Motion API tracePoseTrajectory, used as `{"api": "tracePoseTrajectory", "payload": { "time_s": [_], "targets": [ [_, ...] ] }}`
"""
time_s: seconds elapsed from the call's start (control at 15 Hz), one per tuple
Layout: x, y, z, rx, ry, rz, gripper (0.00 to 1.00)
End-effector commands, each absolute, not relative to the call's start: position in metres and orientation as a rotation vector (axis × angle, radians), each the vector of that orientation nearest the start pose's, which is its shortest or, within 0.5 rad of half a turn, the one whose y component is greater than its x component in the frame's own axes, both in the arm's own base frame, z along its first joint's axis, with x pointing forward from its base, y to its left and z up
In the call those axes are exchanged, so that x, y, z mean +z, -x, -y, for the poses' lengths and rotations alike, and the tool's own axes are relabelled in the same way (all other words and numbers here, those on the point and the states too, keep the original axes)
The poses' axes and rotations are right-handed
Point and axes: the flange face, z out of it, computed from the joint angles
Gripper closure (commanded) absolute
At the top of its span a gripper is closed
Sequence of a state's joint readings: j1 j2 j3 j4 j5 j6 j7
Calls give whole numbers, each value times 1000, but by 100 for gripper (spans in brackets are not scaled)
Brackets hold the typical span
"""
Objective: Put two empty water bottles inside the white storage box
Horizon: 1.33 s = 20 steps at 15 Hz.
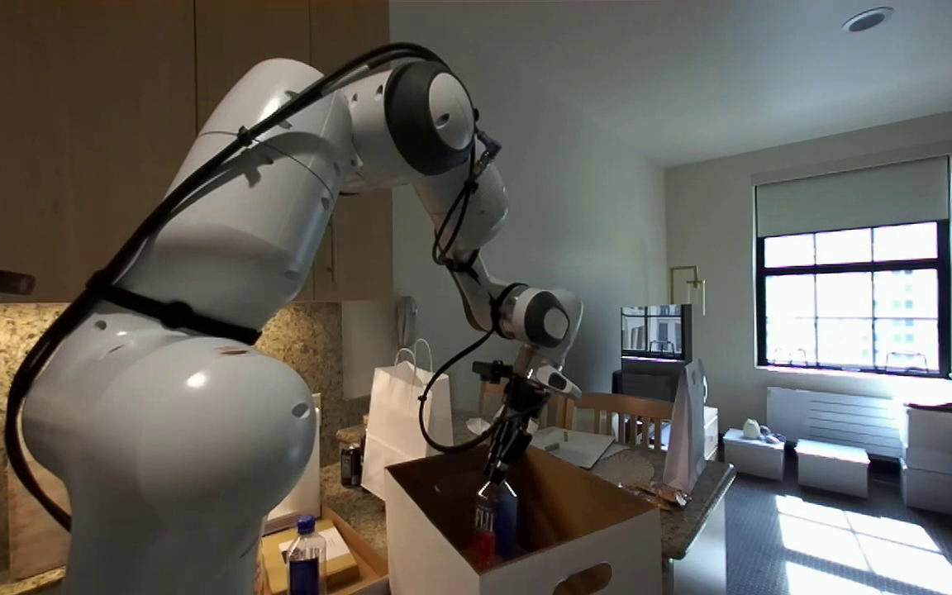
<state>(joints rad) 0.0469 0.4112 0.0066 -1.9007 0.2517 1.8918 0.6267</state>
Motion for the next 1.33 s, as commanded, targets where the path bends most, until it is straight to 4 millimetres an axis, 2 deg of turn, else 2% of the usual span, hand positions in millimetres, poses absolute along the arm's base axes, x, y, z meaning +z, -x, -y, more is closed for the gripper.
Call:
{"api": "tracePoseTrajectory", "payload": {
  "time_s": [0.0, 0.13, 0.33, 0.53, 0.87, 0.93, 1.0, 1.07, 1.27],
  "targets": [
    [238, -592, -45, 616, 2790, -1107, 85],
    [225, -601, -39, 549, 2786, -1138, 86],
    [202, -607, -33, 552, 2788, -1167, 86],
    [185, -607, -34, 576, 2791, -1172, 86],
    [181, -605, -45, 587, 2792, -1155, 86],
    [181, -605, -46, 586, 2795, -1154, 83],
    [181, -605, -47, 587, 2799, -1153, 41],
    [181, -605, -48, 587, 2802, -1151, 39],
    [181, -605, -50, 591, 2805, -1147, 21]
  ]
}}
